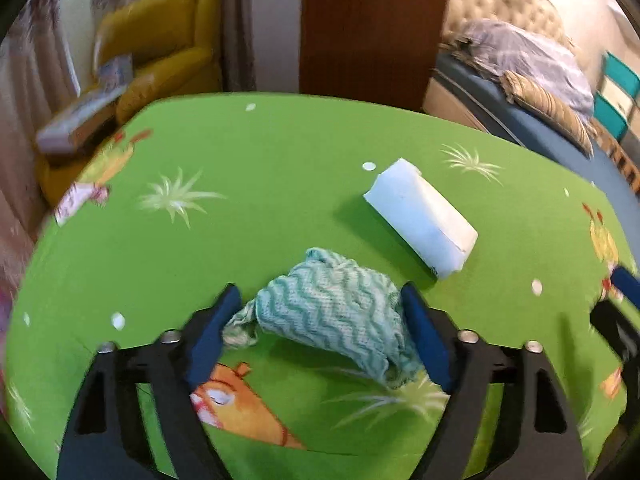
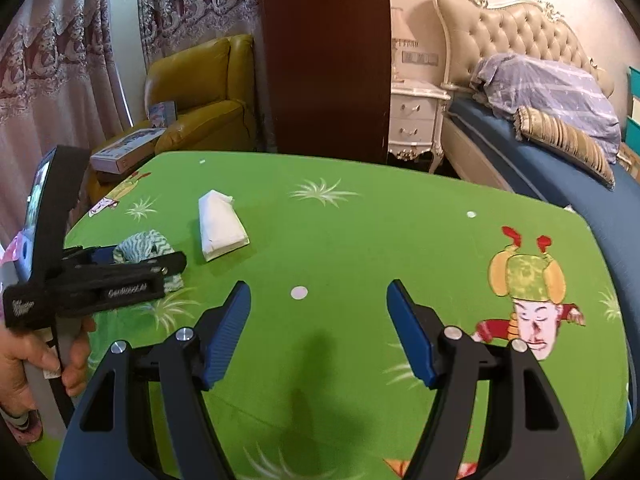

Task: Collect trash
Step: 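Grasp the green-and-white striped cloth with the left gripper, then grasp the white tissue pack with the right gripper while the left gripper holds the cloth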

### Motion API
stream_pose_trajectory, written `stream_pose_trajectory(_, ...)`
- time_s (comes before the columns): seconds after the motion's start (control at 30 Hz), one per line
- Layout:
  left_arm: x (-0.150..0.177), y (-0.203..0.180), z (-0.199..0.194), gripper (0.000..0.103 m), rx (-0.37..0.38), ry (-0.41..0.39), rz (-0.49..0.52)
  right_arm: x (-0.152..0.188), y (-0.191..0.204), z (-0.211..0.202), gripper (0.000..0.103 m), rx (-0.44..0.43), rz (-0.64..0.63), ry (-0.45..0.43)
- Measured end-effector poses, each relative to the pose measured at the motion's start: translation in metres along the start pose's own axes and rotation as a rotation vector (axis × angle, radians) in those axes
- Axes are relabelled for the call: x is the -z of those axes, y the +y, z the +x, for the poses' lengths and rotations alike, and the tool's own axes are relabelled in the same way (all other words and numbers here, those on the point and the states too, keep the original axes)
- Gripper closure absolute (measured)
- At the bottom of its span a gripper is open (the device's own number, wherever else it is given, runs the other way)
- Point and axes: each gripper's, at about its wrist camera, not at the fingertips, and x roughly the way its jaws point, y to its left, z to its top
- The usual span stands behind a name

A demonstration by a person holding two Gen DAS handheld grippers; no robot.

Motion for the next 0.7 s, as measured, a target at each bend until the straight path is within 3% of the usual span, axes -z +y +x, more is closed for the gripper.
stream_pose_trajectory(0.07, 0.008, 0.006, -0.007, 0.054, 0.026, -0.018, 0.036, -0.003, 0.007, 0.008, 0.035, -0.012, -0.014, 0.016)
stream_pose_trajectory(0.17, 0.016, 0.022, -0.017, 0.06, 0.039, -0.032, 0.071, -0.009, 0.023, 0.022, 0.035, -0.03, -0.051, 0.035)
stream_pose_trajectory(0.47, 0.033, 0.087, -0.038, 0.06, 0.061, -0.041, 0.049, -0.043, 0.069, 0.088, 0.035, -0.099, -0.137, 0.144)
stream_pose_trajectory(0.7, 0.039, 0.106, -0.038, 0.06, 0.074, -0.032, 0.002, -0.056, 0.087, 0.112, 0.035, -0.06, -0.189, 0.182)
